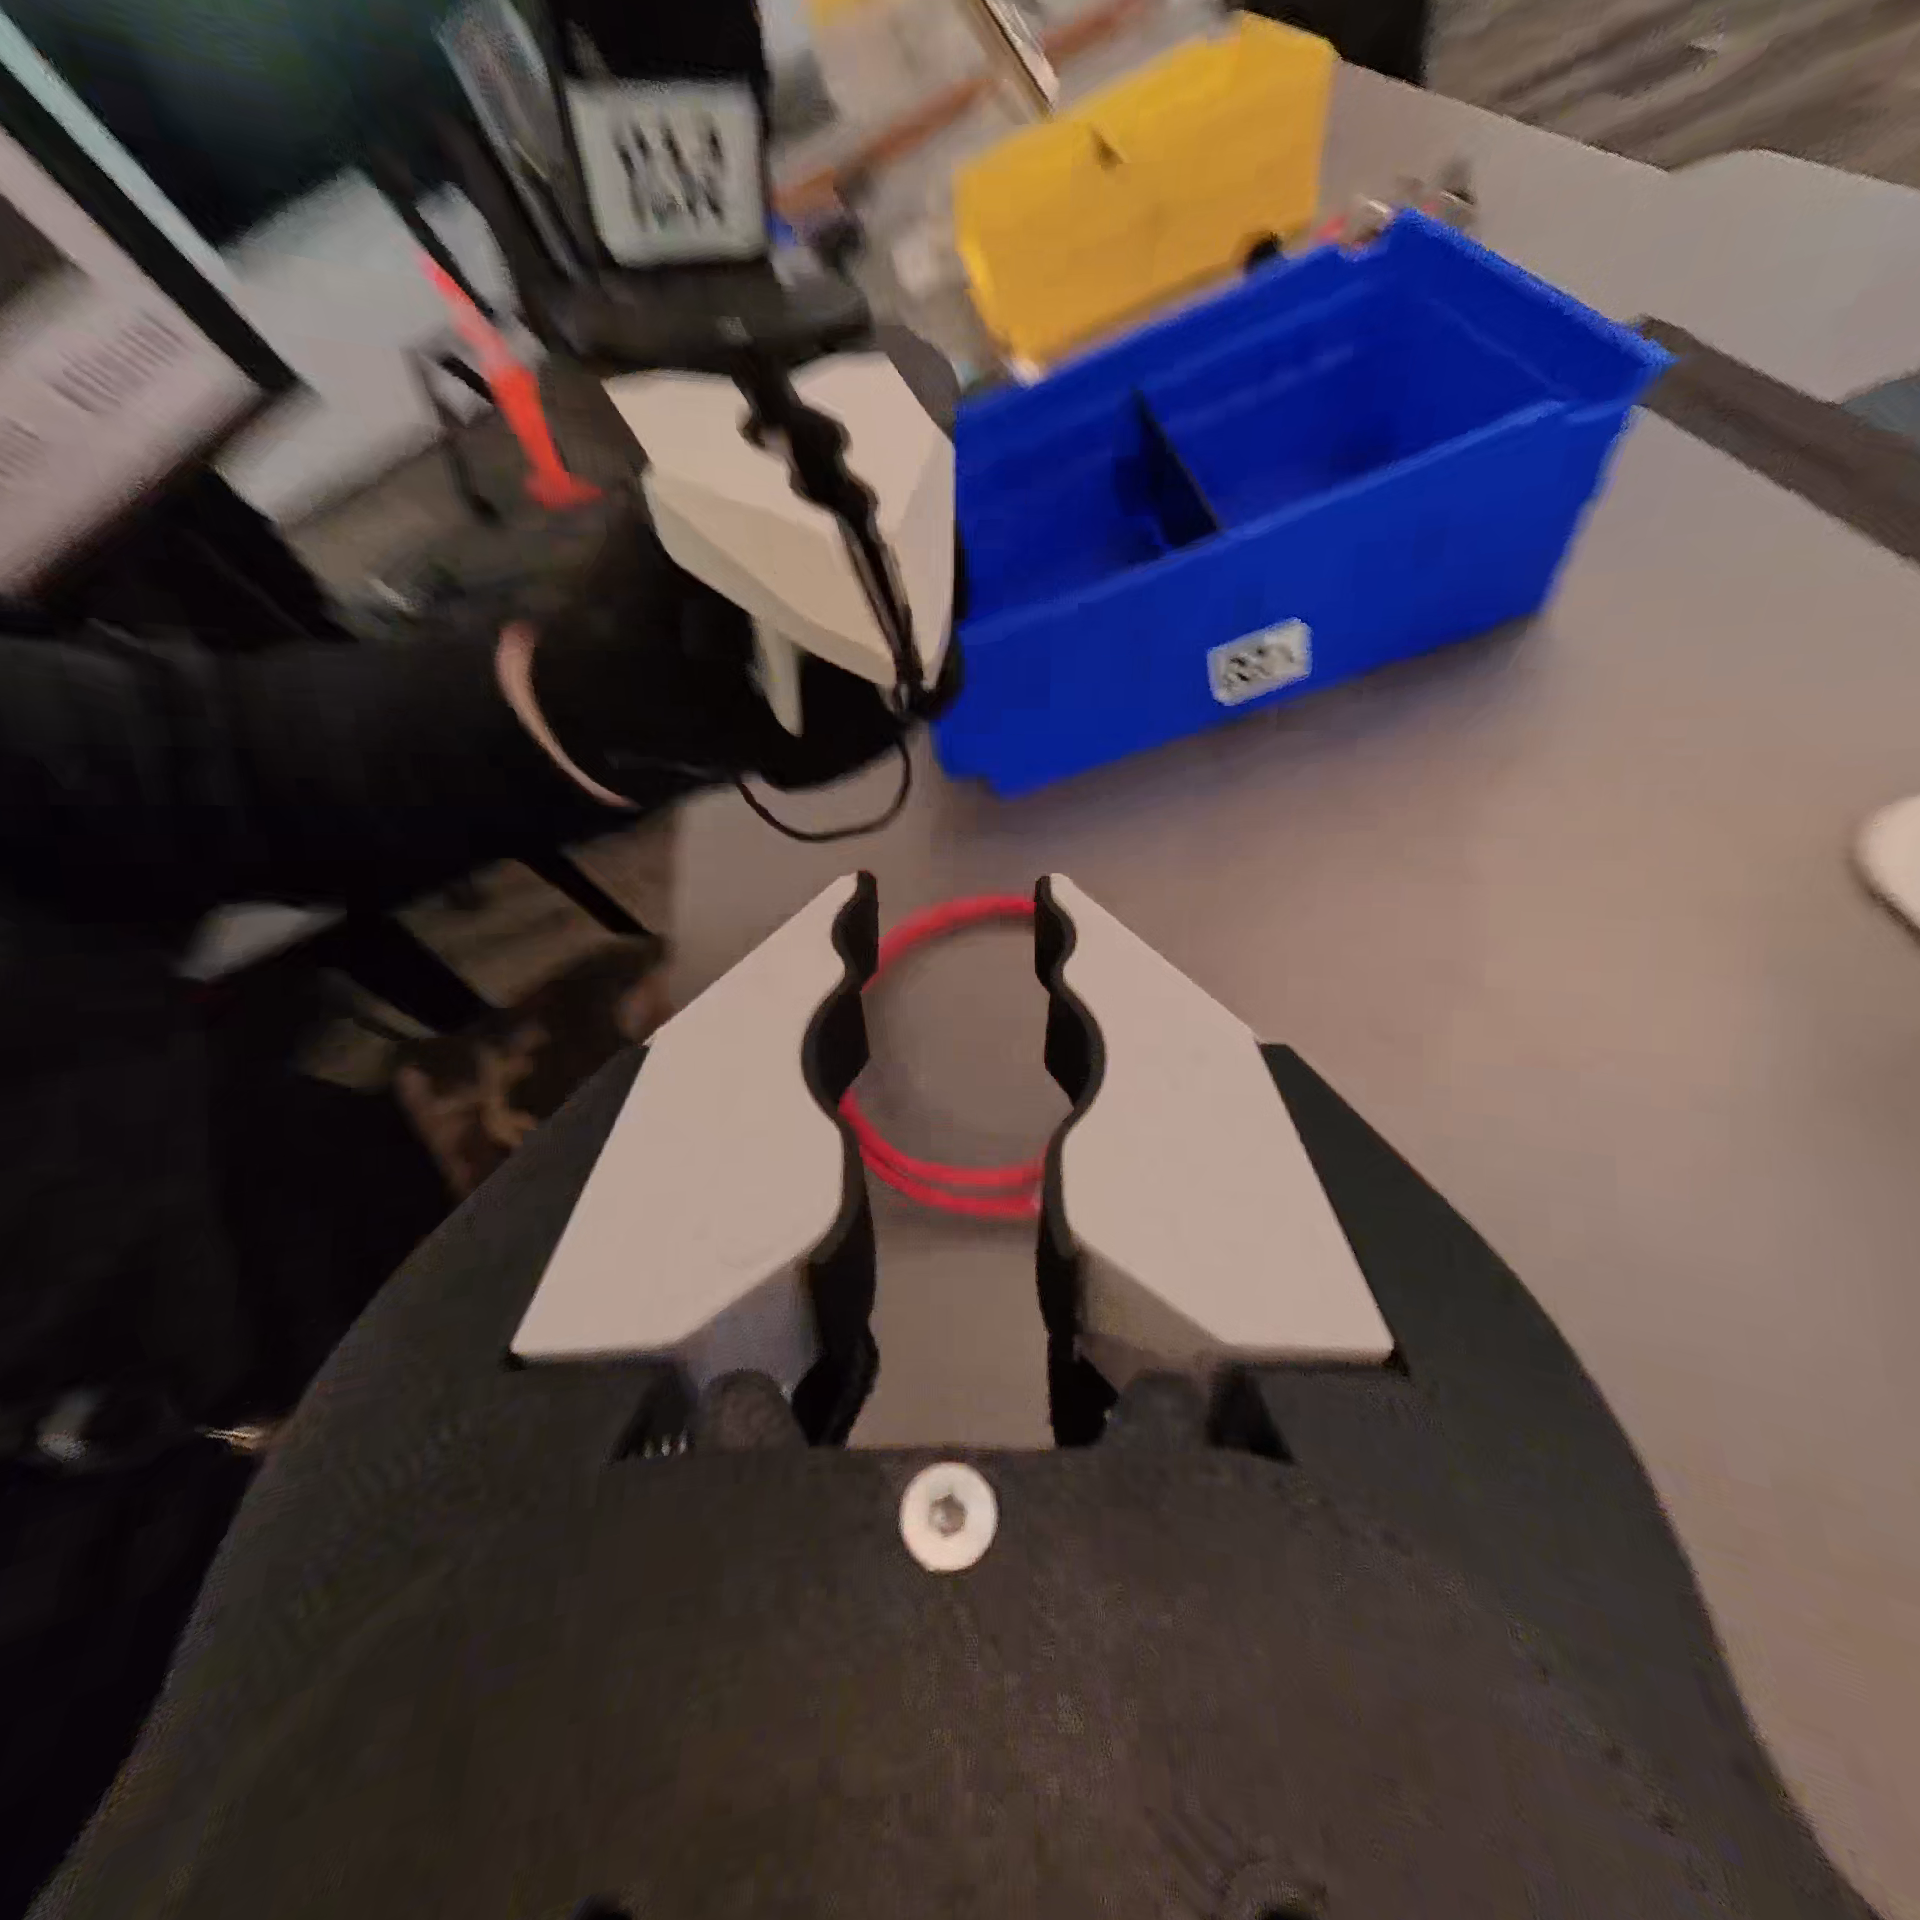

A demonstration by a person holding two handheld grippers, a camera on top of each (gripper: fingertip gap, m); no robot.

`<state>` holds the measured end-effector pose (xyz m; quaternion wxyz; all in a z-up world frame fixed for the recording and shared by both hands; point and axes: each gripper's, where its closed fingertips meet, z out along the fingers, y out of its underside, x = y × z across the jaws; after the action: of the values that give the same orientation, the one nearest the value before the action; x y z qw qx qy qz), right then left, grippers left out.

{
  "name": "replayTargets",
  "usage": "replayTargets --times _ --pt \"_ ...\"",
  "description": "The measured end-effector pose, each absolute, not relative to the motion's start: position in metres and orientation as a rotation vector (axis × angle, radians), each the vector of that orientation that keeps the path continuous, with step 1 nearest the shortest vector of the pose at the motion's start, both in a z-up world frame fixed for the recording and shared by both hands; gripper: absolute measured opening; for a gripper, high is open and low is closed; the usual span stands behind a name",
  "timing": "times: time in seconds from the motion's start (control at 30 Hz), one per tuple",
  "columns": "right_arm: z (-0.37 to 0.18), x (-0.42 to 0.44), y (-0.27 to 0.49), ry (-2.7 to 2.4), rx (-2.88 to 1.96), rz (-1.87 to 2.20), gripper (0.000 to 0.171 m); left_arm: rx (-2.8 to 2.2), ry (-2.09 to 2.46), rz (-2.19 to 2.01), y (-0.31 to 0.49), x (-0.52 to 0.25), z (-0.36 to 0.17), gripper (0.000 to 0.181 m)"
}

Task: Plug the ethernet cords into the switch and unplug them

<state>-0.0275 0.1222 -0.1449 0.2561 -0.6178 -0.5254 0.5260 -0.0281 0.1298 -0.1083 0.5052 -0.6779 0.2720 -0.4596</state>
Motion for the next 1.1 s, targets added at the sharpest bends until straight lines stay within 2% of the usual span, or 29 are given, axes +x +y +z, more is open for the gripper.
replayTargets --times 0.17,0.3,0.37,0.43,0.53,0.63,0.7,0.83,0.93,1.1 --pt "-0.118 -0.032 0.103 -1.257 -1.538 1.949 0.023 -1.512 0.752 -1.085 0.114 -0.022 -0.09 0.0" --pt "-0.111 -0.033 0.09 -1.277 -1.466 2.062 0.017 -1.488 0.801 -1.049 0.107 -0.016 -0.085 0.0" --pt "-0.109 -0.034 0.086 -1.28 -1.443 2.068 0.003 -1.479 0.804 -1.04 0.106 -0.014 -0.084 0.0" --pt "-0.111 -0.036 0.086 -1.307 -1.455 2.009 0.0 -1.483 0.816 -1.041 0.105 -0.012 -0.085 0.0" --pt "-0.117 -0.034 0.102 -1.337 -1.515 1.736 0.0 -1.509 0.823 -1.055 0.106 -0.018 -0.088 0.0" --pt "-0.12 -0.022 0.131 -1.416 -1.516 1.196 0.0 -1.54 0.807 -1.032 0.112 -0.032 -0.087 0.013" --pt "-0.112 -0.011 0.146 -1.47 -1.418 0.793 0.0 -1.547 0.767 -1.062 0.115 -0.042 -0.079 0.02" --pt "-0.081 -0.001 0.147 -1.54 -1.11 0.152 0.0 -1.571 0.713 -1.17 0.114 -0.05 -0.066 0.023" --pt "-0.07 -0.006 0.137 -1.576 -0.949 -0.128 0.0 -1.567 0.681 -1.37 0.103 -0.041 -0.056 0.026" --pt "-0.062 -0.016 0.126 -1.57 -0.829 -0.305 0.0 -1.635 0.704 -1.51 0.088 -0.021 -0.058 0.024"
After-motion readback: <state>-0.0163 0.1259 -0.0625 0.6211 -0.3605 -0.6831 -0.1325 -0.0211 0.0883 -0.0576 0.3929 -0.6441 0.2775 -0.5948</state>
